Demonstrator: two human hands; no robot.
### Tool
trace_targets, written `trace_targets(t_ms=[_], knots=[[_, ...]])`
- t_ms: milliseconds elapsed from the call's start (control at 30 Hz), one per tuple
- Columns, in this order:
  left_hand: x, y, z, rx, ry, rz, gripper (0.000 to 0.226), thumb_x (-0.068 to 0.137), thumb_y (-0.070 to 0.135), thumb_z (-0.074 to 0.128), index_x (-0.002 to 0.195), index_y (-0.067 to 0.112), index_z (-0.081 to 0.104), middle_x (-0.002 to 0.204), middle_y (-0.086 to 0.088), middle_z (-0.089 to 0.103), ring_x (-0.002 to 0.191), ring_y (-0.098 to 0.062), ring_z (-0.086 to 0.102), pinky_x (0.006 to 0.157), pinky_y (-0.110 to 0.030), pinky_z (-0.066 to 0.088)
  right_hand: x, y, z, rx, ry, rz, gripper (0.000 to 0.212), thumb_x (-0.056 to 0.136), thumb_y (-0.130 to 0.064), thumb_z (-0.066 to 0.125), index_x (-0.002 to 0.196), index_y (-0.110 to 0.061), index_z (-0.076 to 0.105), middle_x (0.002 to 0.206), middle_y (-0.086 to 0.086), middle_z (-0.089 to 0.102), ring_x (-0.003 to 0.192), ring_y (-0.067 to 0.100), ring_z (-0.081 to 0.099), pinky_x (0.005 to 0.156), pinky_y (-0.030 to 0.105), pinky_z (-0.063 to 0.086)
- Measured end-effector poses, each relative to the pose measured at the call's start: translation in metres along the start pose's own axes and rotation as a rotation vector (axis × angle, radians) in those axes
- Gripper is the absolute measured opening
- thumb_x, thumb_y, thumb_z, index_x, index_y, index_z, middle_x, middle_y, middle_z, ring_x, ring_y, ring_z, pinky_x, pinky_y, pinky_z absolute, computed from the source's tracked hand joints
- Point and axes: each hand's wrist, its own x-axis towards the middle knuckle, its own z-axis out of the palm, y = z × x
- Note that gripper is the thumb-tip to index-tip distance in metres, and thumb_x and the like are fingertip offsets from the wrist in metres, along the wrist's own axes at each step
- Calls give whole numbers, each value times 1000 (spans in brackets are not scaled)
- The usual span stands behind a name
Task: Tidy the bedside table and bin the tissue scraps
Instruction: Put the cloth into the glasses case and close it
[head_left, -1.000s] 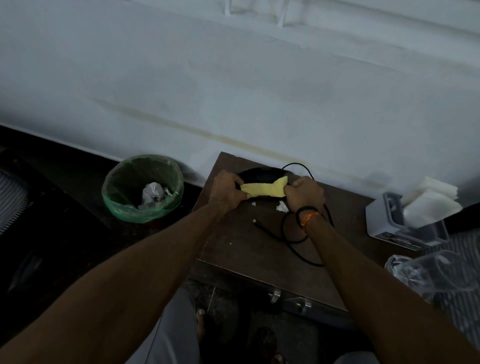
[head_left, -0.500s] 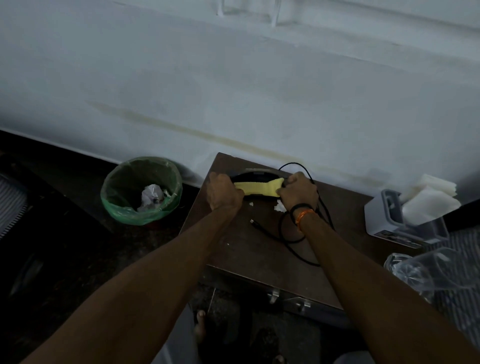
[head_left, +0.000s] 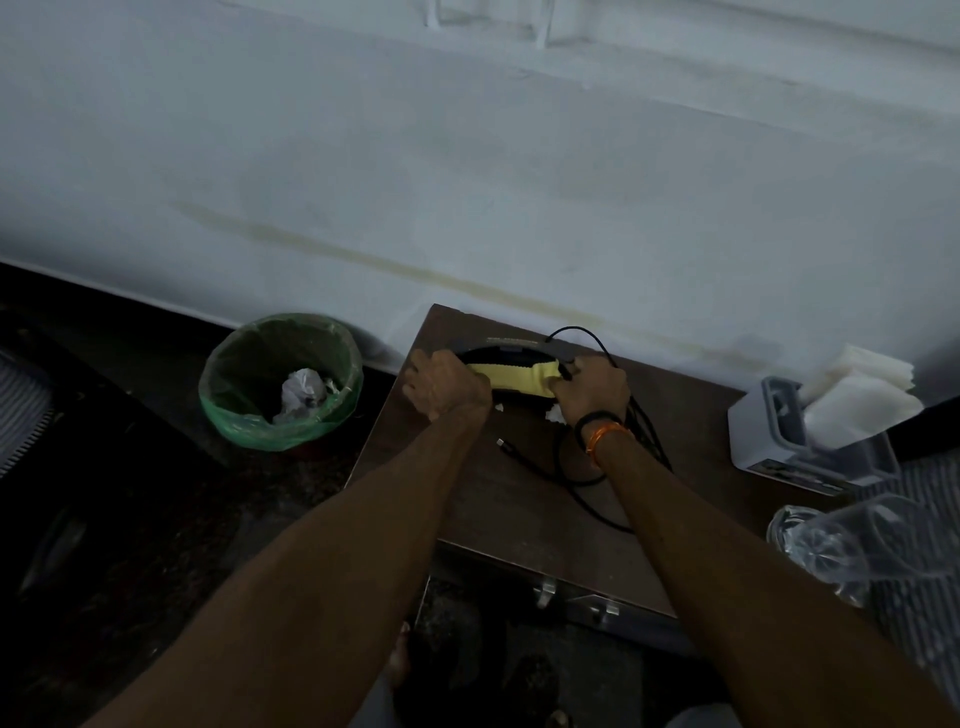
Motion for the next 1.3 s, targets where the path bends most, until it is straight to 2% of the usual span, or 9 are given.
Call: trace_targets(t_ms=[100, 233, 333, 467, 633, 767, 900, 1033, 1300], knots=[[-3, 4, -4, -5, 33, -55, 32, 90, 14, 58, 119, 2, 61, 136, -17, 47, 126, -36, 44, 104, -46, 36, 0, 1, -1, 10, -15, 2, 35, 77, -33, 76, 96, -4, 73, 95, 13, 72, 88, 30, 67, 67, 30, 51], [-4, 1, -9, 30, -17, 69, 37, 84, 20, 66, 115, 0, 62, 133, -17, 48, 123, -36, 46, 102, -44, 43, 0, 2, -2, 71, -23, 16, 23, 78, -30, 72, 70, -11, 62, 74, 9, 64, 75, 29, 64, 58, 26, 43], [-1, -6, -13, 72, -11, 178, 35, 81, 19, 68, 110, 0, 64, 125, -17, 55, 114, -33, 54, 95, -42, 49, 1, 2, -3, 54, -15, 8, 23, 77, -28, 71, 88, -7, 71, 89, 11, 72, 85, 28, 67, 65, 27, 51], [1, -10, -17, 67, -7, 235, 32, 80, 16, 67, 108, 0, 64, 120, -17, 58, 111, -34, 57, 83, -42, 52, -5, 1, -4, 29, 50, 7, 13, 73, -15, 70, 84, -8, 69, 91, 8, 72, 87, 26, 67, 70, 32, 56], [12, -17, -13, -16, -20, 288, 26, 77, 11, 66, 100, 1, 69, 110, -18, 64, 103, -33, 60, 86, -39, 51, -8, 0, -8, 136, 41, 48, 14, 75, -4, 61, 76, -12, 73, 89, 8, 73, 86, 27, 67, 69, 32, 56], [17, -27, -10, -108, -33, 288, 23, 77, 7, 69, 99, 12, 74, 110, -11, 67, 103, -27, 62, 90, -37, 53, -8, 5, -7, 196, 22, 29, 19, 81, -14, 65, 91, -18, 81, 100, 7, 75, 94, 26, 68, 77, 29, 55], [23, -31, -9, -111, -74, 314, 26, 75, 9, 69, 99, 15, 76, 108, -8, 70, 101, -25, 64, 90, -36, 54, -12, 9, -1, -88, -5, -159, 29, 90, -24, 59, 115, -20, 74, 112, 11, 68, 99, 30, 64, 79, 35, 54], [23, -28, -18, -110, -101, 334, 29, 74, 11, 69, 101, 11, 76, 106, -10, 73, 98, -25, 66, 86, -38, 57, -10, 6, 2, -344, -26, -194, 32, 89, -35, 57, 112, -19, 72, 109, 7, 66, 93, 28, 66, 72, 36, 57], [28, -32, -24, -114, -127, 375, 20, 82, 23, 72, 99, 17, 78, 104, -4, 75, 95, -22, 69, 83, -36, 58, -8, 6, 1, -391, -37, -337, 33, 92, -25, 52, 121, -22, 69, 103, 11, 71, 93, 33, 65, 71, 38, 54]])
